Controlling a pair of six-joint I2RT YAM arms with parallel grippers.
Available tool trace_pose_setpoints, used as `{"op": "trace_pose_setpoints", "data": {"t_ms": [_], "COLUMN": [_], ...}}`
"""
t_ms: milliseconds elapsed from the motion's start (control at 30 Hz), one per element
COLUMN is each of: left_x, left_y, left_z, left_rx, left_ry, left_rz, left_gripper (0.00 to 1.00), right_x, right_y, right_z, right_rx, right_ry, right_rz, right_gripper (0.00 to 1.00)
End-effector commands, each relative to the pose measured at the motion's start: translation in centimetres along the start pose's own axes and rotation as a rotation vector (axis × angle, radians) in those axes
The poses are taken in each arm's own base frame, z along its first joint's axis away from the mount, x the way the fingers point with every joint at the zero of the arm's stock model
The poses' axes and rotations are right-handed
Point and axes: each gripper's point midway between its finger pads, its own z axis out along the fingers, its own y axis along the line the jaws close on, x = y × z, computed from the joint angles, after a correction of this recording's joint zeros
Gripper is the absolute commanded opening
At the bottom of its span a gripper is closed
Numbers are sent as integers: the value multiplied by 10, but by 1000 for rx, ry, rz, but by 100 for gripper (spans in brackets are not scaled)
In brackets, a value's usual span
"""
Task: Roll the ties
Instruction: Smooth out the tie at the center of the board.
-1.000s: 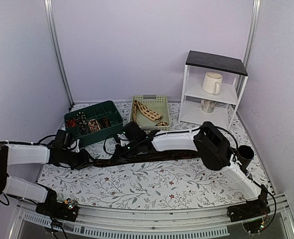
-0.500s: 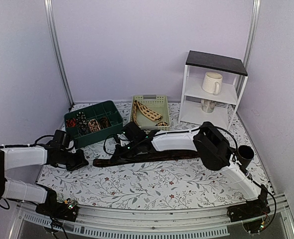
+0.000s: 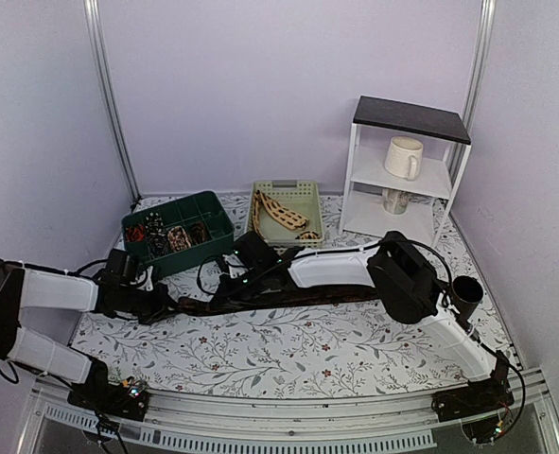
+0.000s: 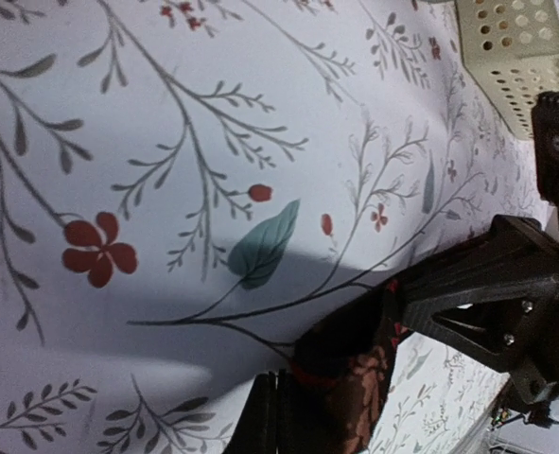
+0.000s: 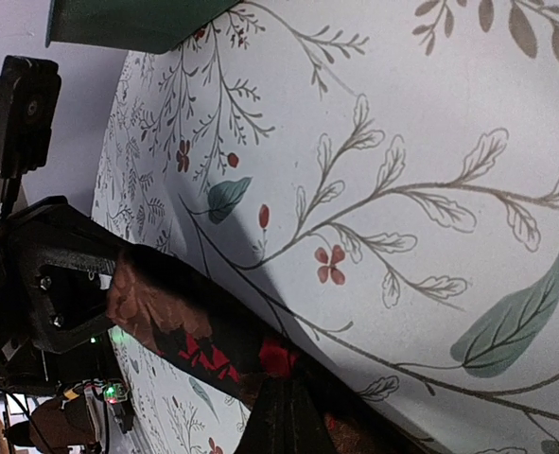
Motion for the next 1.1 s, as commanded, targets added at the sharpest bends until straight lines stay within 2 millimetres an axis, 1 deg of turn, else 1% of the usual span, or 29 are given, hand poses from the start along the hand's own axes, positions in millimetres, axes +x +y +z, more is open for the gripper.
{"op": "trace_pose_setpoints", "data": {"t_ms": [0, 200, 400, 733, 833, 1067], "left_x": [-14, -20, -17, -9, -9, -9], "left_y": [-30, -59, -75, -89, -90, -97], "left_z": [-1, -7, -9, 0, 2, 4], "left_rx": [148, 281, 342, 371, 362, 367], "left_ry": [-23, -22, -5, 21, 23, 32], "left_rz": [31, 46, 53, 72, 79, 95], "left_gripper": [0, 0, 0, 0, 0, 0], "right_x": [29, 26, 20, 4, 1, -6], "right_y": [-39, -34, -23, 2, 4, -1], "right_z": [12, 10, 8, -9, -19, -39], "right_rx": [89, 75, 41, -8, -5, -4], "right_ry": [68, 61, 43, -8, -26, -72], "right_rz": [34, 30, 18, 5, 8, 37], "right_gripper": [0, 0, 0, 0, 0, 0]}}
